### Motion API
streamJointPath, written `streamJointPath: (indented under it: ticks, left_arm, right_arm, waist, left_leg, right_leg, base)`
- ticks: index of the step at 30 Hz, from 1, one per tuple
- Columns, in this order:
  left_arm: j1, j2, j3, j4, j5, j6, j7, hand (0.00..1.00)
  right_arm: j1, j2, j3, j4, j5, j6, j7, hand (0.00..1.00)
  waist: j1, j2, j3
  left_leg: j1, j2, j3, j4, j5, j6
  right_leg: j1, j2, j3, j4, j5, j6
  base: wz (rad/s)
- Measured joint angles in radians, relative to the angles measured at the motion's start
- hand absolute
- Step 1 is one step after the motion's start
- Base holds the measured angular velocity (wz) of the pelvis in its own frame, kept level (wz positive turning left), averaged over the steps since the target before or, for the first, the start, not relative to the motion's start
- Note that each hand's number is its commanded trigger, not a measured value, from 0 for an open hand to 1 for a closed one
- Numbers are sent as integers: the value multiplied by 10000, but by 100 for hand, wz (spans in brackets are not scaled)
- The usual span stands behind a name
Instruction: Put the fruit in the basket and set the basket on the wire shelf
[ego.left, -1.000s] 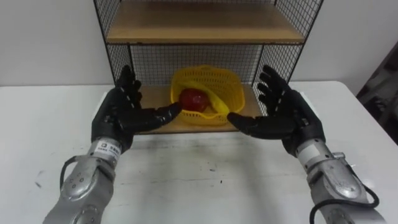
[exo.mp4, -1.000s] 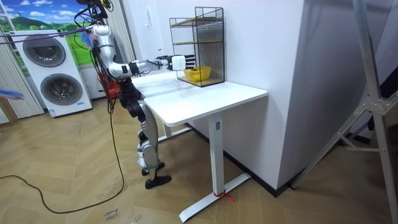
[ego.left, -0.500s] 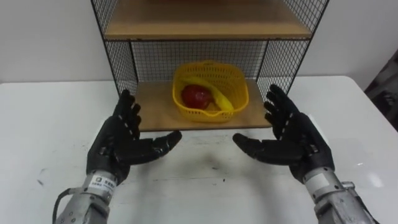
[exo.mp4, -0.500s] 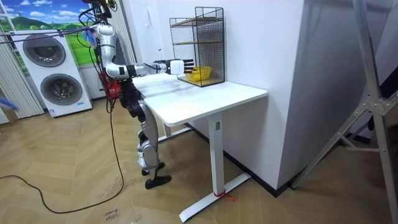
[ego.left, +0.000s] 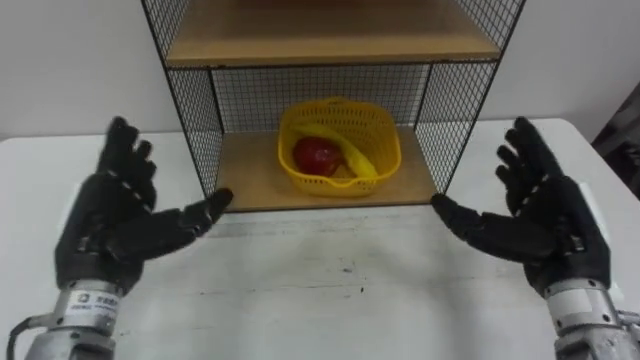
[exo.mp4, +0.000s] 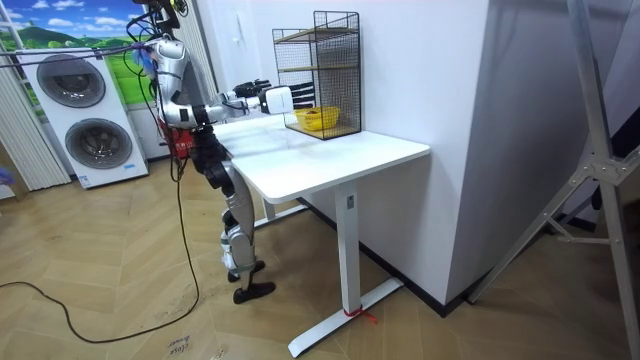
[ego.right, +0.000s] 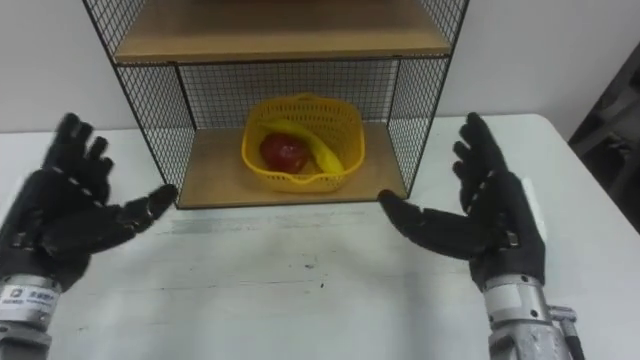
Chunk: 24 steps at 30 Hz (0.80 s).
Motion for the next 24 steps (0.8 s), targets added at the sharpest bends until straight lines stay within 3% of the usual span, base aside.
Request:
streamJointPath:
  ticks: [4, 7, 11, 14, 16, 20, 21, 24]
  left_arm:
    - [-15, 4, 710, -473, 50, -250, 784, 0]
    - [6, 5, 1779, -475, 183, -700, 2075, 0]
    - [4, 25, 3069, -662, 236, -743, 3331, 0]
    - [34, 71, 4233, -874, 428, -822, 4459, 0]
    - [38, 231, 4967, -876, 447, -968, 5068, 0]
    - [151, 1043, 6575, -489, 393, -1105, 6374, 0]
    - [232, 1234, 7012, -325, 158, -1104, 6643, 0]
    - [517, 1634, 7906, 419, -778, -1122, 7276, 0]
  right_arm:
    - [-5, -36, -659, -81, -99, -227, -926, 0]
    - [-5, -110, -1823, -364, -55, -523, -2620, 0]
    - [24, -160, -3087, -602, -139, -967, -4171, 0]
    - [29, -231, -4301, -612, -1, -1000, -5275, 0]
    - [-6, -446, -5103, -597, 145, -1016, -6017, 0]
    - [15, -1110, -6555, -97, 609, -1257, -7490, 0]
    - [26, -1236, -6859, -42, 981, -1247, -7790, 0]
    - [41, -1537, -7603, 509, 1437, -1254, -8531, 0]
  waist:
    - [13, 51, 1]
    - [59, 97, -4]
    - [110, 114, -5]
    - [122, 72, 4]
    - [139, 18, 11]
    - [170, 40, -29]
    - [184, 4, -61]
    - [253, 28, -51]
  left_leg:
    - [10, -17, -45, -17, 12, -14]
    - [14, -19, -89, -30, 28, -37]
    - [-20, -16, -179, -25, 39, -59]
    - [-63, -52, -277, -10, 42, -63]
    - [-84, -90, -324, -6, 47, -69]
    - [-141, -121, -465, 10, 65, -96]
    - [-171, -142, -474, 10, 62, -94]
    - [-214, -187, -477, 28, 64, -98]
  right_leg:
    - [-1, -3, -10, 24, -13, -3]
    - [6, 8, -27, 32, -34, -15]
    - [1, 28, -33, 18, -57, -27]
    - [-77, -40, -186, 175, -171, -30]
    - [-169, -101, -262, 377, -289, -46]
    - [-192, -121, -343, 446, -365, -66]
    - [-260, -149, -340, 584, -474, -96]
    - [-454, -203, -317, 880, -648, -116]
  base:
    - [2]
    - [2]
    - [6]
    - [9]
    - [11]
    - [9]
    - [5]
    - [0]
